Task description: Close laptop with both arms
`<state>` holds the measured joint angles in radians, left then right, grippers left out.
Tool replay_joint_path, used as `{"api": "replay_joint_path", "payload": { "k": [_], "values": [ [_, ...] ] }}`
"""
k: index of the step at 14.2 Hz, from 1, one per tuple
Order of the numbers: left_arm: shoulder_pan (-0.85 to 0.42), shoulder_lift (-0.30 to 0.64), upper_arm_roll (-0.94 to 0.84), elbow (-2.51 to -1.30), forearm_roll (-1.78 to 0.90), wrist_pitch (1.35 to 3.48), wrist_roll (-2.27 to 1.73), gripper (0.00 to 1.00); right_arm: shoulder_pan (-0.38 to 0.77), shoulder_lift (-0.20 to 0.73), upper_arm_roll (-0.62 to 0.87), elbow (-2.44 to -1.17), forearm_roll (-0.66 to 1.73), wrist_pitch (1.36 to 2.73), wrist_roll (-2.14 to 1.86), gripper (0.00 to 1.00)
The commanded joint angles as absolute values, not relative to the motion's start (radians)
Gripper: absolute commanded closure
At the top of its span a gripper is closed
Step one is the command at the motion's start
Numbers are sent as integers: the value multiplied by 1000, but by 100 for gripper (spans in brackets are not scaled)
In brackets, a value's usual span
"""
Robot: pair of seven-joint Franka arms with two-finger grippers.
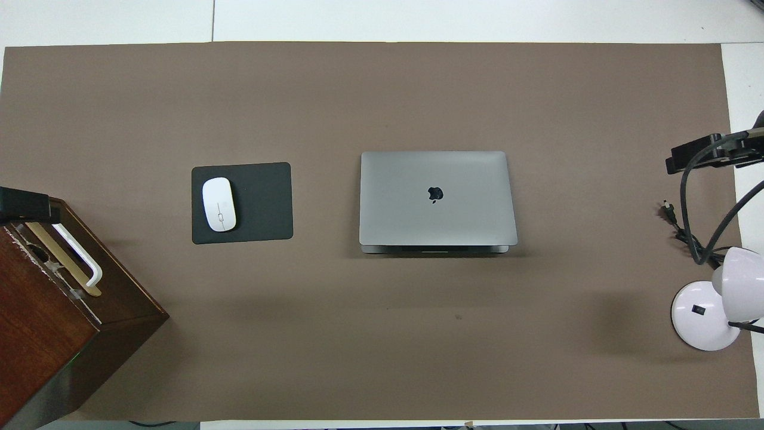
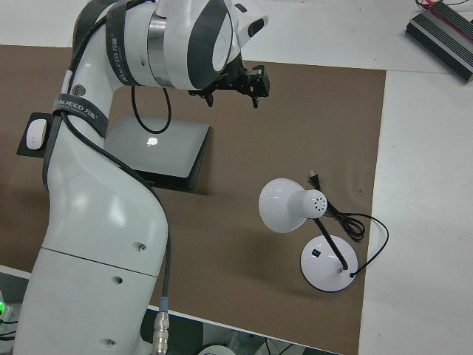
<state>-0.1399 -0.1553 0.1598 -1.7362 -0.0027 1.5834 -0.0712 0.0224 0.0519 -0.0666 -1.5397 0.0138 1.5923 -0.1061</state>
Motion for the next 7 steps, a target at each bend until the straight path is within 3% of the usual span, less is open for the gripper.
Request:
{"api": "replay_joint_path", "payload": {
  "k": [1, 2, 5, 7],
  "values": [
    [-133, -141, 144, -1720, 20, 1591, -58, 0, 14, 57, -61, -1531, 28, 1605, -94, 0],
    [-114, -141, 126, -1721, 18, 1591, -58, 0, 14, 58, -61, -1531, 29, 1605, -94, 0],
    [156, -141, -162, -1726, 11, 1612, -58, 0, 11, 58, -61, -1531, 29, 1606, -92, 0],
    [135, -140, -150, -1727, 9, 1615, -58, 0, 12, 58, -61, -1531, 28, 1606, -92, 0]
  ]
}}
